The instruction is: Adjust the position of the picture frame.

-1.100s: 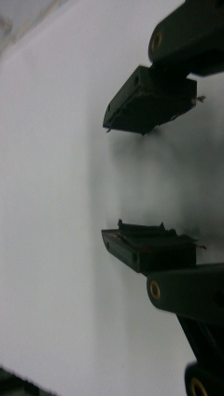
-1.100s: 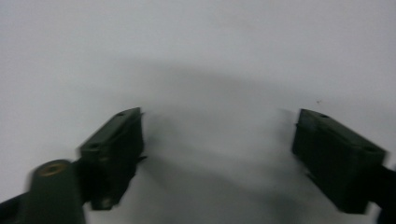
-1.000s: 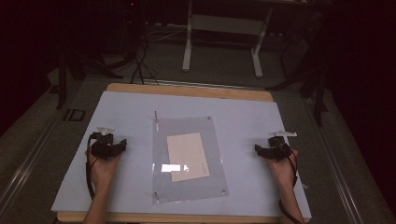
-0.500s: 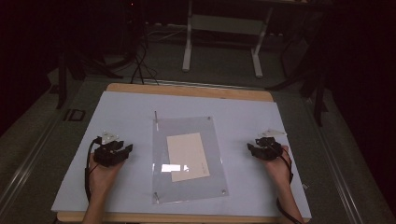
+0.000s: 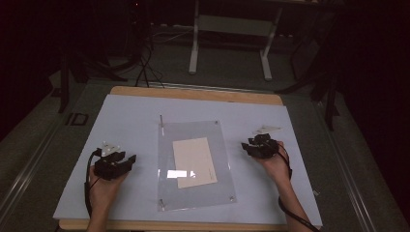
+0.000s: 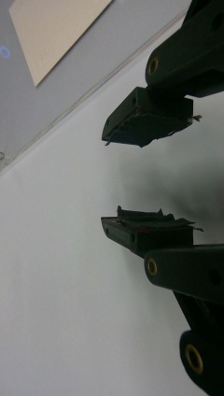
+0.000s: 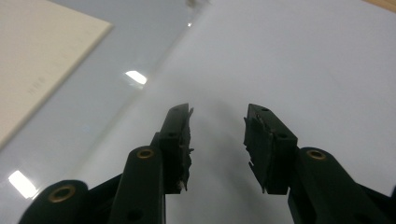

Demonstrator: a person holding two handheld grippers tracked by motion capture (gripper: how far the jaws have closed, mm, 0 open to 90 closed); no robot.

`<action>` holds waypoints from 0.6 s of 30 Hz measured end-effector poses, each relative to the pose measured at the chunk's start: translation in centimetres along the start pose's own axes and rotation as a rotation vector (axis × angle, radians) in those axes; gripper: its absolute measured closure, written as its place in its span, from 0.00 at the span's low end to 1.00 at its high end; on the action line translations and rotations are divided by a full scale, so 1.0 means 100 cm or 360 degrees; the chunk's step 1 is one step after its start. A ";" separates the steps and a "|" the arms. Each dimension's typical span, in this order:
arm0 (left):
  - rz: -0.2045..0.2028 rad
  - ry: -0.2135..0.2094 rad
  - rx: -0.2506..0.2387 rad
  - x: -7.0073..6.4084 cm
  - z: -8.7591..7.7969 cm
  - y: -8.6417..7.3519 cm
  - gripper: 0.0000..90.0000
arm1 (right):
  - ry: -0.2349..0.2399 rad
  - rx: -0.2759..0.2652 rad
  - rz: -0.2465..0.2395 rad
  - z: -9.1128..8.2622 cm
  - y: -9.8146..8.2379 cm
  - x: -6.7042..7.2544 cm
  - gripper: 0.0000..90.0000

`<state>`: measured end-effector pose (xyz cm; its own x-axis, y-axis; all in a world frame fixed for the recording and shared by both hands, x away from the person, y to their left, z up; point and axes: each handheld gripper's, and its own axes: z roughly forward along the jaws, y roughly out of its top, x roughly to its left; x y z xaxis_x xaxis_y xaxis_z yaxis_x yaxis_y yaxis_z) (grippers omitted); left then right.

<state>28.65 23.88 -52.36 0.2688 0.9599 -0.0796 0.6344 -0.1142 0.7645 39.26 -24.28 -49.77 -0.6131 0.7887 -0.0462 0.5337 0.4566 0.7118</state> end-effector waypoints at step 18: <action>0.0153 -0.0012 0.0051 -0.015 -0.003 -0.002 0.56 | 0.0081 -0.0034 -0.0222 0.021 0.051 0.044 0.75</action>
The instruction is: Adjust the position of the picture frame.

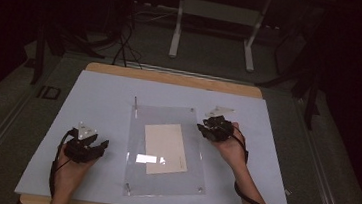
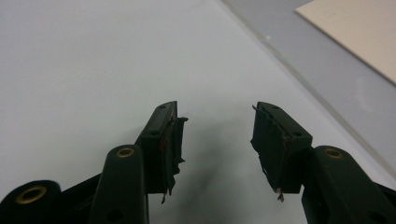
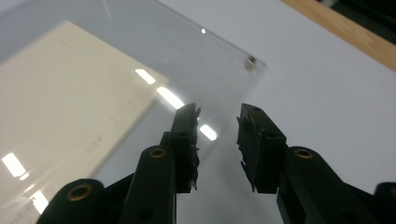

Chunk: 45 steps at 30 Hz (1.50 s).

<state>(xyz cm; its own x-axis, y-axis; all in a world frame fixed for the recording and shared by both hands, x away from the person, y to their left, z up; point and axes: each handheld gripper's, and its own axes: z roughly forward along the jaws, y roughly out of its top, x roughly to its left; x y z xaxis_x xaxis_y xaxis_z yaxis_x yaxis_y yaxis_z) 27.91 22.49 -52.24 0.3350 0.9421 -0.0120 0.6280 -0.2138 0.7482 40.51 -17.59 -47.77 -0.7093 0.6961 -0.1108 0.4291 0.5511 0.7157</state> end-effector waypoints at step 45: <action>0.0206 -0.0292 -0.0046 -0.025 -0.021 -0.022 0.54 | 0.0306 -0.0055 -0.0100 0.137 0.110 0.080 0.83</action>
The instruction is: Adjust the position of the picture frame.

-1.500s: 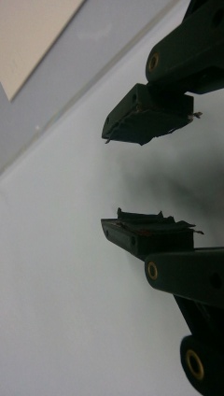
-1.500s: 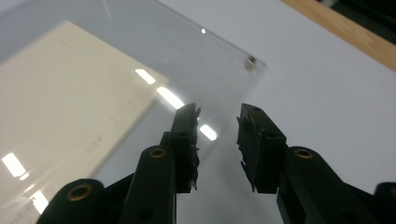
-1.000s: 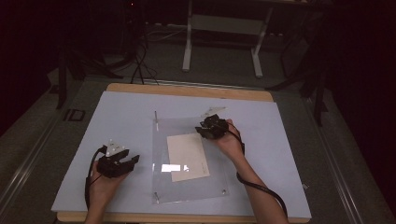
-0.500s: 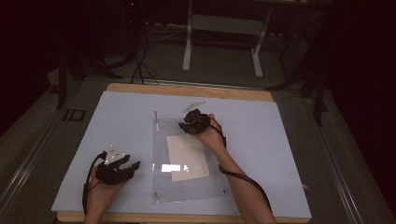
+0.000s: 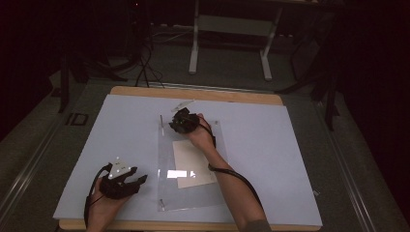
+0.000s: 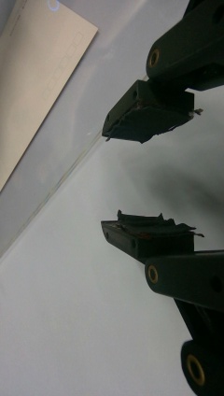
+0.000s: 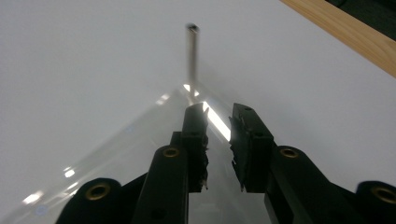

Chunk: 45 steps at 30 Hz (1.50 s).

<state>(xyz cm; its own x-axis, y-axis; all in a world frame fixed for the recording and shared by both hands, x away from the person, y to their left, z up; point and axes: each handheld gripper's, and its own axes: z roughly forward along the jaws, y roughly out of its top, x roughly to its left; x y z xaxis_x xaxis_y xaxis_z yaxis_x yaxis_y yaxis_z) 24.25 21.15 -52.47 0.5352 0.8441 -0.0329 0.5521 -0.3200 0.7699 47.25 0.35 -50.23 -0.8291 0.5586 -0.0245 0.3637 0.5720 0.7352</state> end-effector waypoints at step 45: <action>0.0382 -0.0439 0.0097 -0.064 -0.004 -0.024 0.66 | -0.0114 0.0066 0.0189 0.051 0.017 0.001 0.95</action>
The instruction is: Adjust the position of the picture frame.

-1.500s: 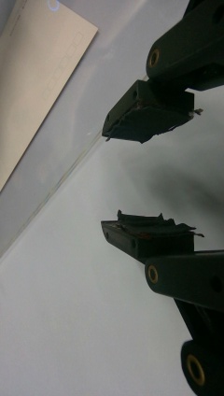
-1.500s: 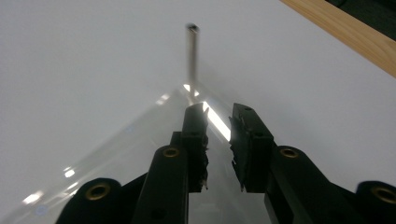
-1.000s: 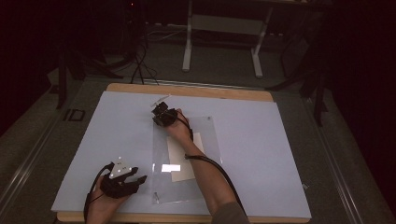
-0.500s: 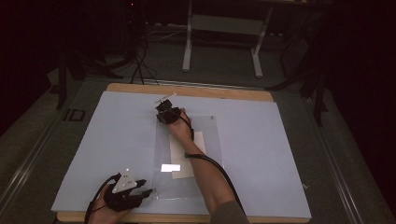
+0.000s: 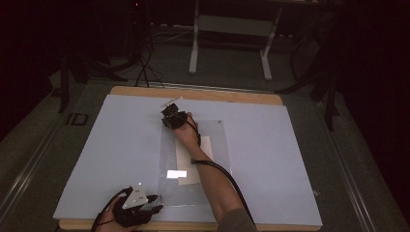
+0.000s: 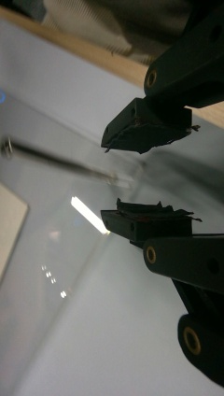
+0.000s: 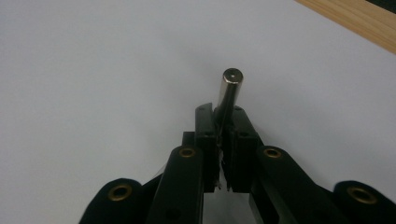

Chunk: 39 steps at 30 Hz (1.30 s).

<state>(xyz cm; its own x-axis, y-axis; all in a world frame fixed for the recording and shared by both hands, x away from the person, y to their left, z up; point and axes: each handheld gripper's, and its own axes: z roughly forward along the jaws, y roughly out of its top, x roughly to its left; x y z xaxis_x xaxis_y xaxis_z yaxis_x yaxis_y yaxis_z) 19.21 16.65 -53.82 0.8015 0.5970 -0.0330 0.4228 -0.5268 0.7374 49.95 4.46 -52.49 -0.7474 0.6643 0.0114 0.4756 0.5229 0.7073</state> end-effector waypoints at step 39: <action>-0.0175 0.0261 -0.0268 0.015 -0.020 0.003 0.94 | -0.0130 -0.0048 -0.0052 -0.024 0.003 -0.021 0.94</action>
<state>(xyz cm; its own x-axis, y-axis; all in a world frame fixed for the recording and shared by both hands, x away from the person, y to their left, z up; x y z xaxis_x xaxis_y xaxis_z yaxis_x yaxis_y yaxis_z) 19.72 18.64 -52.34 0.6698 0.7423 -0.0196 0.4161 -0.3534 0.8378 50.54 1.99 -50.63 -0.7215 0.6890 -0.0689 0.4363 0.5296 0.7275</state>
